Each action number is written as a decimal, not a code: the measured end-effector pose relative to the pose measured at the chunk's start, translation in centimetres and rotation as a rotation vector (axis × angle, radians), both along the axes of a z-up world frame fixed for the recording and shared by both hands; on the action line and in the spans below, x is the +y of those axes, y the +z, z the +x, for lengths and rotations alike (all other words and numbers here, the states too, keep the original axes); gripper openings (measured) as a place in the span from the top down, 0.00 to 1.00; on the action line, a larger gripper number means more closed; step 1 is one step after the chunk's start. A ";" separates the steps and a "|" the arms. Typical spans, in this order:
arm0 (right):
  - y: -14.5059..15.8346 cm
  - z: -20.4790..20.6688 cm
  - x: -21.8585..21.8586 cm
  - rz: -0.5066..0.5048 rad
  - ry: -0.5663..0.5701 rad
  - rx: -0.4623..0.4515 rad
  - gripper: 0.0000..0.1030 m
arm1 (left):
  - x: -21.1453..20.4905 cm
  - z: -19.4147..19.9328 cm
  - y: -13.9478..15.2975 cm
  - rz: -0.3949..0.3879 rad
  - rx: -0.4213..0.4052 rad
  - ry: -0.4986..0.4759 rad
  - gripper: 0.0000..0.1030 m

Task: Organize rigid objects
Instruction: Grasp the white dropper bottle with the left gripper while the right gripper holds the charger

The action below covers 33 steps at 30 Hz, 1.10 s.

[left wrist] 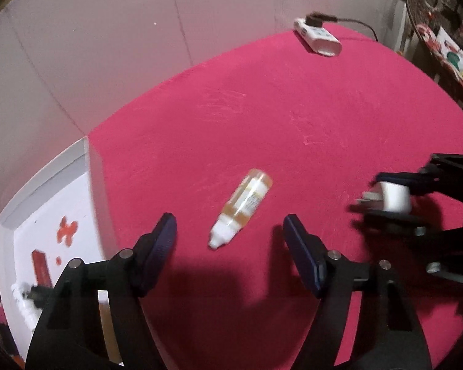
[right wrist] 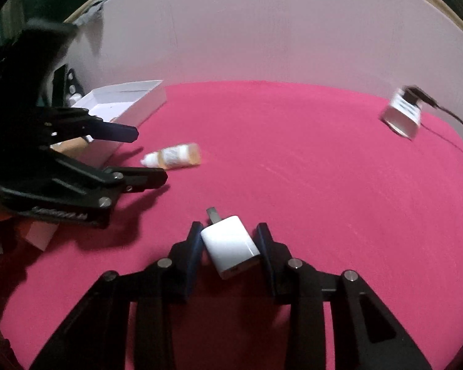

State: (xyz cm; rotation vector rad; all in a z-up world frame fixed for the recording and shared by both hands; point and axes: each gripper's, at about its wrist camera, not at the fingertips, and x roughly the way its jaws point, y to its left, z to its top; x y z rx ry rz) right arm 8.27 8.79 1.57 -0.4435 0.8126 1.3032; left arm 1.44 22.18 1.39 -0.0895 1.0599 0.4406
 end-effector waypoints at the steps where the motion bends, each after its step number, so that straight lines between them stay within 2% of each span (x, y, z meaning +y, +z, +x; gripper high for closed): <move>1: 0.0 0.5 -0.7 0.006 -0.018 0.017 0.67 | 0.0 0.4 -0.2 -0.008 0.007 0.000 0.30; 6: -0.2 1.8 -2.2 0.034 -0.050 0.105 0.67 | 0.3 2.1 -0.7 -0.023 0.017 -0.004 0.31; 9: -0.2 1.6 -2.1 0.031 -0.049 0.099 0.67 | 0.3 2.3 -0.7 -0.069 0.010 -0.009 0.57; 13: 0.0 2.0 -2.2 0.037 -0.049 0.115 0.67 | -0.8 2.0 -0.8 -0.060 -0.005 -0.025 0.81; 17: 0.2 2.1 -2.8 0.039 -0.057 0.108 0.67 | -2.1 1.0 -1.0 -0.009 -0.035 -0.009 0.81; 22: 1.0 1.8 -4.1 0.086 -0.106 0.074 0.67 | -2.5 -0.5 -0.7 -0.031 -0.112 0.058 0.81; 28: 2.9 1.5 -6.4 0.185 -0.173 0.043 0.67 | -6.0 -2.8 2.8 0.007 -0.269 0.111 0.81; 33: 5.4 0.0 -8.2 0.283 -0.235 -0.062 0.67 | -8.4 -4.4 5.7 0.075 -0.355 0.148 0.81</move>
